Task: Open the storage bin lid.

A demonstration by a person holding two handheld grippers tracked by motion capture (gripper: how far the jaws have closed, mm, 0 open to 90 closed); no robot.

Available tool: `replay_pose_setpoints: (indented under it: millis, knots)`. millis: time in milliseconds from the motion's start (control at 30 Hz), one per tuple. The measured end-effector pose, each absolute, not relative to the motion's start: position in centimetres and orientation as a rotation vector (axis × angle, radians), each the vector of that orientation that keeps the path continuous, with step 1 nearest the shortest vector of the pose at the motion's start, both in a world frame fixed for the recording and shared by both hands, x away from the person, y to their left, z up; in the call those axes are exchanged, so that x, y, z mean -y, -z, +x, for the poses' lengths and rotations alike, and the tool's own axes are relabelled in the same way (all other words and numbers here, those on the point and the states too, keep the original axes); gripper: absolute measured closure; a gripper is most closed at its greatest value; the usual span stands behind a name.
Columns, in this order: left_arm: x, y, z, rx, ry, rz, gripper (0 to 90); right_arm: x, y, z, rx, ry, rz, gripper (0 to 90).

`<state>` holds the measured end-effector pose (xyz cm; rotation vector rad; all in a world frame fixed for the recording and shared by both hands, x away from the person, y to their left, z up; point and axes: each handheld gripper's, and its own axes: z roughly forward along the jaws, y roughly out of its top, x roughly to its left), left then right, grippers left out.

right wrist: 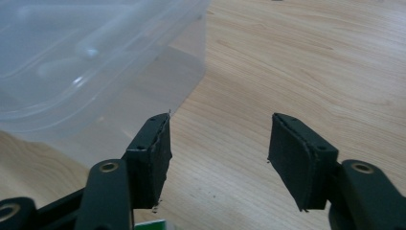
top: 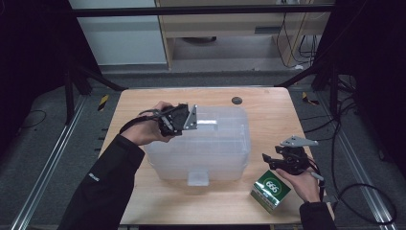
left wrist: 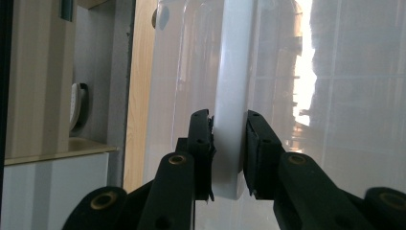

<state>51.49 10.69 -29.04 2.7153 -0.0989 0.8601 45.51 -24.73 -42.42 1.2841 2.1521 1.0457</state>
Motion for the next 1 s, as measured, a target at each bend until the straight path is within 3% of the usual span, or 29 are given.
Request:
replay_pose_setpoints:
  millis: [133, 733, 1000]
  knots:
    - [-10.7, 29.0, 51.5, 0.092, -0.859, 2.717, 74.8, 24.4, 42.2, 45.1, -2.156, -1.054, 1.271, 45.7]
    - [-11.1, 28.3, 52.5, -0.003, -0.928, 2.637, 72.1, 23.3, 41.0, 43.6, -2.237, -1.194, 1.195, 89.8]
    - [-11.2, 28.0, 53.1, -0.06, -0.997, 2.586, 70.8, 23.1, 41.3, 43.6, -2.235, -1.272, 1.206, 90.0]
